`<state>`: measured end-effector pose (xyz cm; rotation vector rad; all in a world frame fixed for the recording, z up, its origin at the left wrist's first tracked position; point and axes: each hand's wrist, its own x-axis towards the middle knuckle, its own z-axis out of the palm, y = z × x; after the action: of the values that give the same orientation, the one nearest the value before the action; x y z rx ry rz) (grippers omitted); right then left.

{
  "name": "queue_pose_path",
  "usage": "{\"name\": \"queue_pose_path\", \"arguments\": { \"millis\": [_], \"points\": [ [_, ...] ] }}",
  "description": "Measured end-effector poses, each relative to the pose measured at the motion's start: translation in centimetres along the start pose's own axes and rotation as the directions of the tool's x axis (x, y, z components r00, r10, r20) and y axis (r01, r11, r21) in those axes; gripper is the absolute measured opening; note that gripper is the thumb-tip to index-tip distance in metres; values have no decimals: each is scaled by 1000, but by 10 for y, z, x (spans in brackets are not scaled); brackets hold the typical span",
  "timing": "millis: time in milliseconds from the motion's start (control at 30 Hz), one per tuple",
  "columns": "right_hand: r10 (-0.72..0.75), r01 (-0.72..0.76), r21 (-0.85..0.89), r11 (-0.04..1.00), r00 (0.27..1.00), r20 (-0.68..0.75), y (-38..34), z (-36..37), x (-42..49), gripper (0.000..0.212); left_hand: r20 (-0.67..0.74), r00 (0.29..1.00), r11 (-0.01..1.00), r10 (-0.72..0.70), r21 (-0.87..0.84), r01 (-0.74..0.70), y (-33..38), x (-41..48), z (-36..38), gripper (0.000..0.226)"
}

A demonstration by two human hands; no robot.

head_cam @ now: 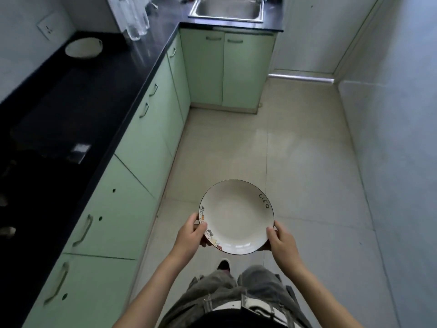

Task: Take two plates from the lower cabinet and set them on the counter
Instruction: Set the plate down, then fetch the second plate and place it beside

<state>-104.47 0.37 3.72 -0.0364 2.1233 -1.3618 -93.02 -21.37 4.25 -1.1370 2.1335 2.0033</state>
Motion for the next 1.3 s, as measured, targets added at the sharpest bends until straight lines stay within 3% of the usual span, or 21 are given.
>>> {"name": "queue_pose_path", "arguments": {
  "millis": [133, 300, 400, 633, 833, 1167, 1300],
  "points": [
    [-45, 39, -80, 996, 996, -75, -52, -19, 88, 36, 40, 999, 1000, 16, -19, -15, 65, 85, 5, 21],
    [-52, 52, -107, 993, 999, -1, -101, -37, 223, 33, 21, 1000, 997, 13, -71, -11, 119, 205, 18, 23],
    [-69, 73, -58, 996, 995, 73, -166, -39, 295, 22, -39, 999, 996, -8, -94, 4, 152, 279, 21, 28],
    [-115, 139, -83, 987, 961, 253, -297, -17, 455, 22, -270, 960, 983, -73, -183, 23, 233, 402, -12, 30],
    [-125, 198, -130, 972, 895, 428, -376, 52, 560, 24, -458, 878, 972, -138, -232, 31, 257, 476, -67, 17],
    [-117, 309, -217, 926, 781, 613, -487, 224, 696, 22, -595, 757, 935, -271, -351, 58, 275, 593, -206, 17],
    [-129, 360, -214, 908, 726, 676, -536, 284, 729, 21, -653, 697, 928, -298, -369, 50, 291, 623, -262, 8]
  ]
}}
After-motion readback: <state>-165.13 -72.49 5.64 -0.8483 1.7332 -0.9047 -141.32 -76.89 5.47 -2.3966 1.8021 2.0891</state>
